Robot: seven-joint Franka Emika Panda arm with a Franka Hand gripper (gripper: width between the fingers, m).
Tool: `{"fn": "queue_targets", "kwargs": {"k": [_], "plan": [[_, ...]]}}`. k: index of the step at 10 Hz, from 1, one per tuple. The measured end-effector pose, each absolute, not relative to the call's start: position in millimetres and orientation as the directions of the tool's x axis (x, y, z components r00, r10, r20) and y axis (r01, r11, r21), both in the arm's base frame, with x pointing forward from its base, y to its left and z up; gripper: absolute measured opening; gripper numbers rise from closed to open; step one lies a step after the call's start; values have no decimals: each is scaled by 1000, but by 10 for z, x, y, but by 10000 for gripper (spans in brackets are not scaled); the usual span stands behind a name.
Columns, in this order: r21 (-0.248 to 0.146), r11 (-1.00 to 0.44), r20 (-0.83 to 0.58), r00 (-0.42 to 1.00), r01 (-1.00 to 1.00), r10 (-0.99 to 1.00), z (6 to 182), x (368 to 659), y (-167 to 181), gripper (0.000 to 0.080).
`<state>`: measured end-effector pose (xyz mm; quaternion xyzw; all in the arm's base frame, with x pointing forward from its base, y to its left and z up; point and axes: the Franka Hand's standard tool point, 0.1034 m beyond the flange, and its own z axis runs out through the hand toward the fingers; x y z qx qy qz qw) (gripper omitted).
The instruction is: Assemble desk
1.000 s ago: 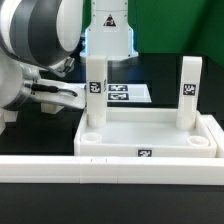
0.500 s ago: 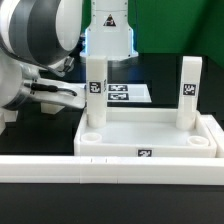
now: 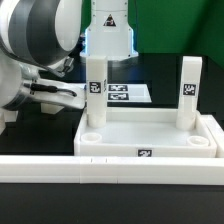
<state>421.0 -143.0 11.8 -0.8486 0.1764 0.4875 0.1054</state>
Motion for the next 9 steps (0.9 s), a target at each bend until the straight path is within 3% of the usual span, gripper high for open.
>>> {"fn": "queue_targets", "kwargs": {"k": [3,4,5,6,7,9], "plan": [[-7,-916,-862,466,-400,-197,102,4226,-1435,649],[-7,-916,-863,466,-401,-197,103,4224,-1436,527],[-7,-916,-863,465,-401,-197,102,4222,-1436,527],[-7,-916,-863,464,-401,-197,99,4217,-1435,345],[-7,-916,-864,464,-401,-197,99,4216,-1435,289],[-10,-916,-863,466,-400,-194,100,4217,-1439,289]]}}
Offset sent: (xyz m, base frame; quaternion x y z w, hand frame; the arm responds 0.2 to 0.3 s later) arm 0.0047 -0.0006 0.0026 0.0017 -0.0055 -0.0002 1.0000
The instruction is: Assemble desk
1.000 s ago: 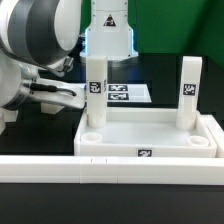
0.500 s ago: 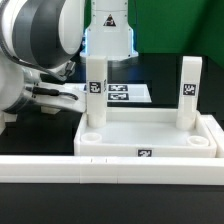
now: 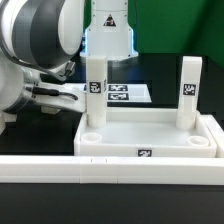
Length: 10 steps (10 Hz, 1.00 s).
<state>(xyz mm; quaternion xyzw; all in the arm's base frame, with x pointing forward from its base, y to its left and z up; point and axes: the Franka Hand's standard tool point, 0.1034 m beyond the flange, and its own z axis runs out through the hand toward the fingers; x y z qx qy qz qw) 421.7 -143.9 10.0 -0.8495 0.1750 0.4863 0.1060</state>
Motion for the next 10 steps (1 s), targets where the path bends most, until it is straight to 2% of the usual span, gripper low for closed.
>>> {"fn": "queue_targets", "kwargs": {"k": [3,8,10], "plan": [[-34,-918,-860,479,-396,-174,189,4256,-1486,289],[-69,-916,-865,480,-395,-142,756,4467,-1440,291],[-67,-916,-861,487,-395,-147,726,4474,-1454,291]]}}
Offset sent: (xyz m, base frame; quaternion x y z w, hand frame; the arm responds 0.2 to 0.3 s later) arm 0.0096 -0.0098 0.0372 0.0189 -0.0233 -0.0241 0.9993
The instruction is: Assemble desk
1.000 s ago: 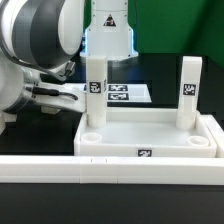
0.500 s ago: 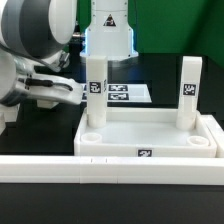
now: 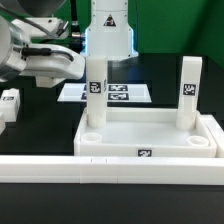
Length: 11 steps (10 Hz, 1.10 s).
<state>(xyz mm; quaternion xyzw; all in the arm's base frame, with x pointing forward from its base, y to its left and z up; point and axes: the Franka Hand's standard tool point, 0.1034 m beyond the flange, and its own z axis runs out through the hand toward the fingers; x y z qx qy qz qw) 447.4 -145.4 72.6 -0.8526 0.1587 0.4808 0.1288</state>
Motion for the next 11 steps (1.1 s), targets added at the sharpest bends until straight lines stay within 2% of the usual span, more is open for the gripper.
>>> {"fn": "queue_targets", "kwargs": {"k": [2,4,6,9,11], "plan": [[-67,-918,-843,515,-390,-157,705,4532,-1481,291],[-70,-921,-825,541,-384,-163,785,4656,-1513,291],[-78,-931,-724,662,-358,-194,920,4932,-1544,291],[-72,-936,-559,791,-346,-249,892,5023,-1578,291],[-73,-941,-444,856,-329,-265,1008,5179,-1592,291]]}}
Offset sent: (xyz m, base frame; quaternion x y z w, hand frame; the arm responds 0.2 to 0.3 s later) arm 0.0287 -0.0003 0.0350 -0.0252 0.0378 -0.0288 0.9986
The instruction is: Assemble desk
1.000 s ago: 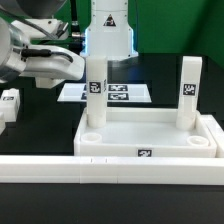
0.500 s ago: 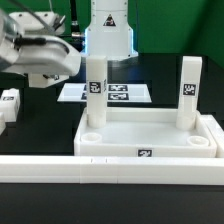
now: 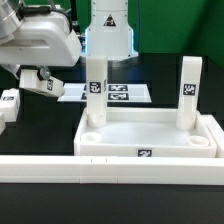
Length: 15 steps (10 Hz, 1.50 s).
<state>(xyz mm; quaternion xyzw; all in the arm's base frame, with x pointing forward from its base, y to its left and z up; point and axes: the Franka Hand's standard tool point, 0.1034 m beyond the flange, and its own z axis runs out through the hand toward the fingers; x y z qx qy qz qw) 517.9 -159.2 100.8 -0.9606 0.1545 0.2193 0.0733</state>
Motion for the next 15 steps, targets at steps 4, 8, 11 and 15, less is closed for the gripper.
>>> {"fn": "queue_targets", "kwargs": {"k": [4,8,11,15], "plan": [[-54,-948,-212,932,-312,-295,1082,5311,-1604,291],[-58,-962,-149,955,-267,-256,1309,5698,-1379,291],[-57,-963,-110,960,-265,-258,1424,5934,-1136,291],[-45,-964,100,959,-260,-264,1490,6090,-964,291]]}}
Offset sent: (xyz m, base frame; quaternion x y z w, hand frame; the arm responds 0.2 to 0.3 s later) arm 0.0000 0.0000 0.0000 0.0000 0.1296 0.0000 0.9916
